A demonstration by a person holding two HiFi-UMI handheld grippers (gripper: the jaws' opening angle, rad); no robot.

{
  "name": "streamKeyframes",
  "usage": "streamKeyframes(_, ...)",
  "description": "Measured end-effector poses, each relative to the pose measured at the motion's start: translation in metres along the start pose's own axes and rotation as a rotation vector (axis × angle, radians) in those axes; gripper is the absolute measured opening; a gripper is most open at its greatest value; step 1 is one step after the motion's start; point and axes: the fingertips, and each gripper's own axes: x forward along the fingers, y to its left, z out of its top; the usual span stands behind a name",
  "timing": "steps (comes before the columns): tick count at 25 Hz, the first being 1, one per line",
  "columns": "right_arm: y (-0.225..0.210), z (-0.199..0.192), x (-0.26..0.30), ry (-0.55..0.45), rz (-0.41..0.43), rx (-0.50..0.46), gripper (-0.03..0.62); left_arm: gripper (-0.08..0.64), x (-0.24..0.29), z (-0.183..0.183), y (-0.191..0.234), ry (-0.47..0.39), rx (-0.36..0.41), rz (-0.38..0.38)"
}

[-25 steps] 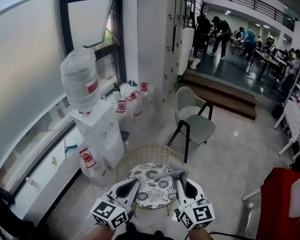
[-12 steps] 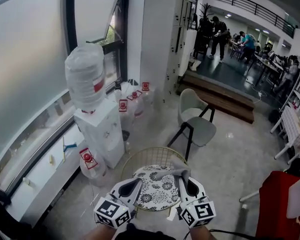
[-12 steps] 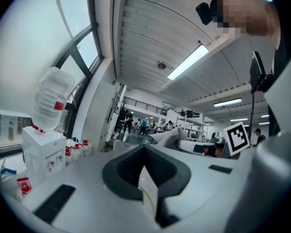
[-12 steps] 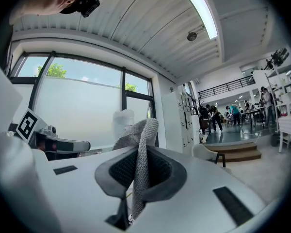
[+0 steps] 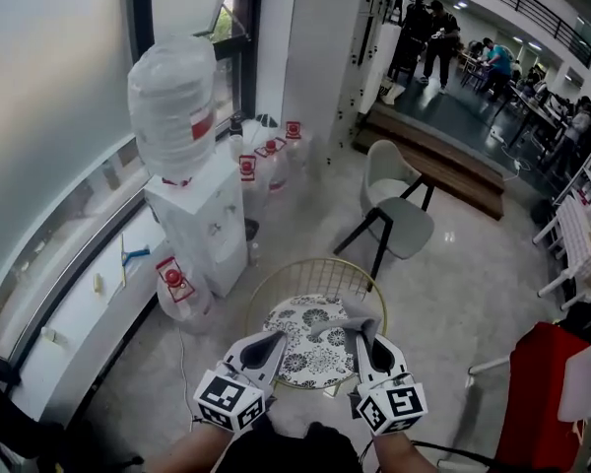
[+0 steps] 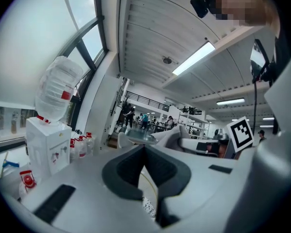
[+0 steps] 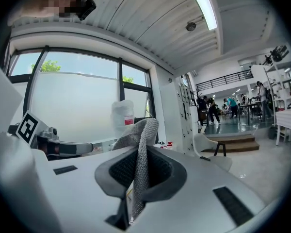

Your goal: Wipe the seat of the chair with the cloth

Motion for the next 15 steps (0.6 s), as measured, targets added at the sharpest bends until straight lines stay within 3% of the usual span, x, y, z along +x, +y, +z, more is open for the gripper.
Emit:
streamKeyframes(9,-0.022,-0.089,0.026,0.168,0.033,0.059,0.026,0.006,0.021,-0.068,0.015,0.166,-0.089,0.083)
streamKeyframes(15,-0.032,-0.156,0.048,0.272,0.104,0.061,0.026,0.006,0.043,-0.128,0.028,0.261,-0.085,0.139)
